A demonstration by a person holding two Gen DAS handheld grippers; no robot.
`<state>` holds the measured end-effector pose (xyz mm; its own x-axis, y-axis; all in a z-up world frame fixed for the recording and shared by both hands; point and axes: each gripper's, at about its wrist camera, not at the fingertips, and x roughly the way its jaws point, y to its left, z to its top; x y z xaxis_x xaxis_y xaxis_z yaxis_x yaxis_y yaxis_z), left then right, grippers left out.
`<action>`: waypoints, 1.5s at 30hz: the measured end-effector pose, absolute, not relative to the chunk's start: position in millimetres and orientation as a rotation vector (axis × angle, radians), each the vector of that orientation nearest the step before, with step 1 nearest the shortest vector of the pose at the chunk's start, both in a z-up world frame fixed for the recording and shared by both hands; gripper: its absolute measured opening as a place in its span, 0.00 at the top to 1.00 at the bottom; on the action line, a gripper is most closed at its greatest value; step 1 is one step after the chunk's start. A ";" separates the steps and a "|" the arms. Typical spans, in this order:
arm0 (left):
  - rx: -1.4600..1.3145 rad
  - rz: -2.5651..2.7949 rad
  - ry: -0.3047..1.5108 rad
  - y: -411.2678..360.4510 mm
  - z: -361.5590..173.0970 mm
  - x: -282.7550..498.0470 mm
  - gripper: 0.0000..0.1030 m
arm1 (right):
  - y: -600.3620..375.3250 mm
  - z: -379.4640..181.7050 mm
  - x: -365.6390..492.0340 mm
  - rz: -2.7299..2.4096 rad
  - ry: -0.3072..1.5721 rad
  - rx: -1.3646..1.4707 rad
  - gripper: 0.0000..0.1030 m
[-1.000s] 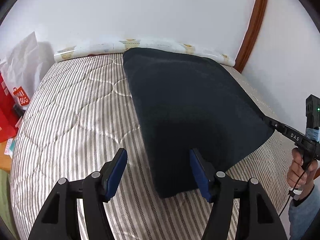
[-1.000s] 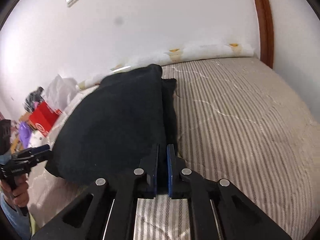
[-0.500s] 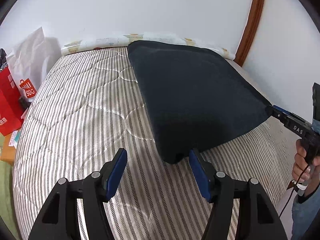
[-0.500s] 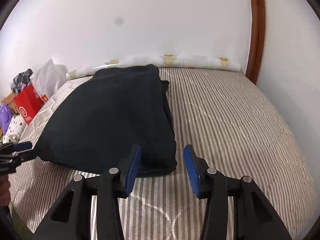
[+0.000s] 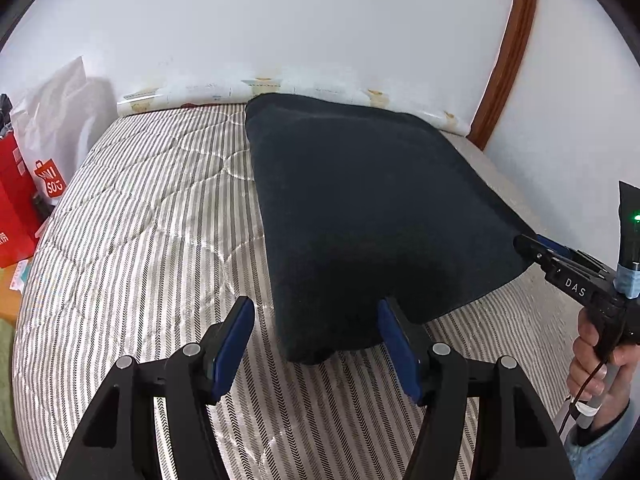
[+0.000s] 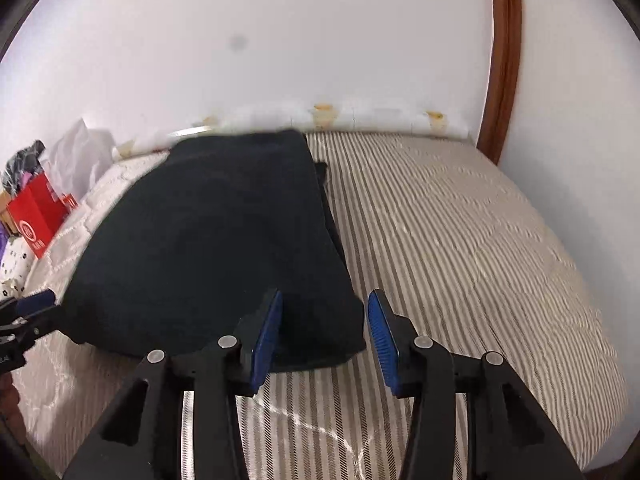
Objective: Fold small clothes
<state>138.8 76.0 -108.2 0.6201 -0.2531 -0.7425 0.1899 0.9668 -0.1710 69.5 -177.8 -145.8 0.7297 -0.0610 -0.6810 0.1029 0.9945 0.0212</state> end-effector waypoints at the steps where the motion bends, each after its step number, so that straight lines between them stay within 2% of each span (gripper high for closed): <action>1: -0.079 -0.266 0.866 75.1 -108.8 138.0 0.40 | -178.2 -148.9 70.1 -0.095 0.757 0.059 0.57; 21: -0.107 -0.229 0.837 73.6 -80.9 109.6 0.40 | -189.7 -148.7 44.4 -0.192 0.813 0.093 0.56; 23: -0.090 -0.204 0.814 71.1 -71.6 100.9 0.38 | -190.7 -141.9 36.2 -0.224 0.807 0.069 0.56; 24: -0.082 -0.191 0.797 70.2 -65.5 95.3 0.34 | -190.8 -138.2 31.8 -0.229 0.800 0.066 0.55; 30: -0.073 -0.169 0.727 63.2 -35.0 65.1 0.24 | -186.0 -107.7 1.7 -0.221 0.758 0.071 0.44; 33: -0.046 -0.149 0.690 56.0 -19.0 48.7 0.20 | -177.3 -92.2 -12.5 -0.254 0.739 0.035 0.18; 37: -0.013 -0.139 0.644 47.8 0.9 23.5 0.11 | -164.3 -70.9 -39.7 -0.259 0.681 -0.001 0.07; 45: 0.015 -0.138 0.601 48.8 12.8 -17.1 0.07 | -155.4 -54.8 -85.9 -0.240 0.649 -0.005 0.01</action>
